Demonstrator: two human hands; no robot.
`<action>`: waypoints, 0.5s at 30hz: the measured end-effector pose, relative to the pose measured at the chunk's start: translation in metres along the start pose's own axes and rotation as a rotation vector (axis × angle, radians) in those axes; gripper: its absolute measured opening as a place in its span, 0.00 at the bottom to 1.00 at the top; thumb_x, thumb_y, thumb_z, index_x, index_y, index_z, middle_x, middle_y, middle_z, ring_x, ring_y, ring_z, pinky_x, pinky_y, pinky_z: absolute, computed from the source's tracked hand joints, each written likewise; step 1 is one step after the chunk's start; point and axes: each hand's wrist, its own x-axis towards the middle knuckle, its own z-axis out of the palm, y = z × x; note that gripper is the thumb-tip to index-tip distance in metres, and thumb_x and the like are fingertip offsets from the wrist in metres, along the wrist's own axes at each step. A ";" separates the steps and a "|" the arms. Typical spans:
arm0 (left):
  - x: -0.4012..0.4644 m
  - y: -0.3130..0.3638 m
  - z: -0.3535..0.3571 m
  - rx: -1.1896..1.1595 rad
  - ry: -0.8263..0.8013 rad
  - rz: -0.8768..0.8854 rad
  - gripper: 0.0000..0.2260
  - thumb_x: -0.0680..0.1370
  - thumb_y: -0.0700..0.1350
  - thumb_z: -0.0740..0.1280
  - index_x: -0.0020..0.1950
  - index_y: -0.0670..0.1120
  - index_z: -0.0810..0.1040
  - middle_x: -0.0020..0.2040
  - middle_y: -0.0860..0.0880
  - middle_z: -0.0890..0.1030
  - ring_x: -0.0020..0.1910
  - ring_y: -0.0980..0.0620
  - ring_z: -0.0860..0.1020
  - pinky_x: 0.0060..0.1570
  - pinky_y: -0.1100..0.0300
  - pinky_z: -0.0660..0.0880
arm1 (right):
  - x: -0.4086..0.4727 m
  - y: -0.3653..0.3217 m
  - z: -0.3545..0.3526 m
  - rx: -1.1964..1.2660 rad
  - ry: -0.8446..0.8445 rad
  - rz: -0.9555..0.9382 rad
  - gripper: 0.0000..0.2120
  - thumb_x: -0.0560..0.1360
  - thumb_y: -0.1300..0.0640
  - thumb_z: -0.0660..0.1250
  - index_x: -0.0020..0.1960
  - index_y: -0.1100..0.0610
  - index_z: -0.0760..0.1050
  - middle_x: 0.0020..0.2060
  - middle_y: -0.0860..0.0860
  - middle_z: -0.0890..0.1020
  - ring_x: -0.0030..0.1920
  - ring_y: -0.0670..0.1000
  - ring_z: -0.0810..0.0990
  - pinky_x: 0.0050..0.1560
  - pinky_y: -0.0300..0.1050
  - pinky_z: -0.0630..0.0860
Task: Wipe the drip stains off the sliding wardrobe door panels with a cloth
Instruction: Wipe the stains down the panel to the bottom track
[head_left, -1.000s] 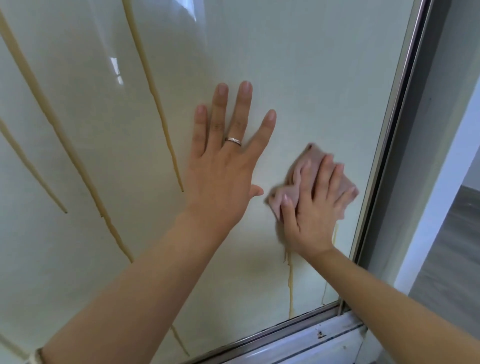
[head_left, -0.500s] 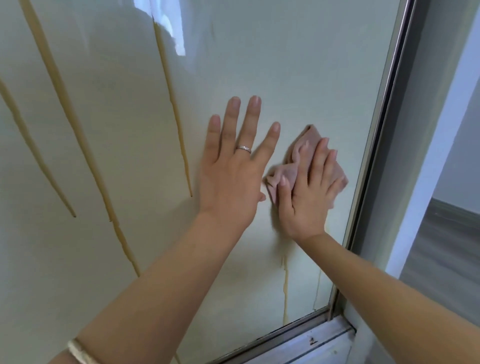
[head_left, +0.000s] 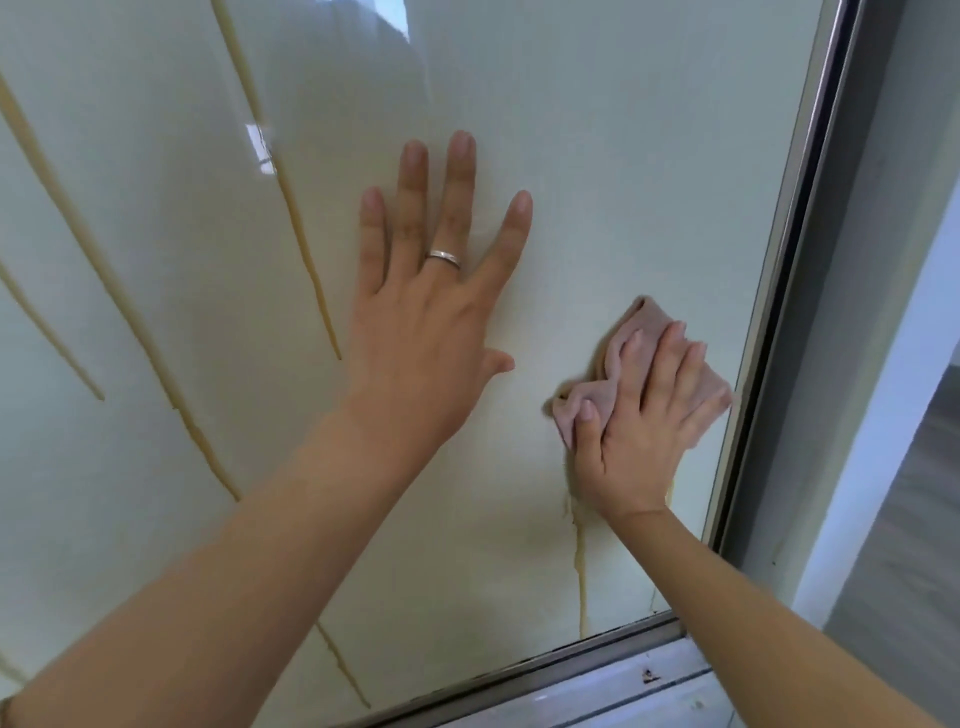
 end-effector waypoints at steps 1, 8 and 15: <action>-0.005 0.002 0.002 0.001 0.006 0.001 0.52 0.55 0.56 0.80 0.75 0.48 0.60 0.74 0.35 0.56 0.72 0.32 0.54 0.68 0.41 0.43 | -0.020 0.008 0.003 -0.004 -0.020 0.018 0.29 0.82 0.40 0.38 0.79 0.48 0.36 0.78 0.50 0.38 0.77 0.53 0.36 0.70 0.71 0.37; -0.048 0.036 0.024 -0.055 -0.099 -0.003 0.57 0.49 0.56 0.82 0.74 0.49 0.59 0.74 0.39 0.52 0.72 0.34 0.49 0.70 0.43 0.41 | -0.030 0.007 -0.008 0.037 -0.072 0.159 0.31 0.82 0.40 0.39 0.79 0.55 0.41 0.76 0.63 0.49 0.77 0.58 0.40 0.65 0.79 0.46; -0.080 0.051 0.045 -0.022 -0.180 0.065 0.57 0.50 0.55 0.82 0.74 0.51 0.58 0.75 0.45 0.53 0.73 0.41 0.35 0.71 0.42 0.39 | -0.050 0.029 0.012 0.024 0.007 0.079 0.28 0.82 0.41 0.38 0.79 0.48 0.37 0.78 0.49 0.38 0.77 0.55 0.39 0.71 0.69 0.42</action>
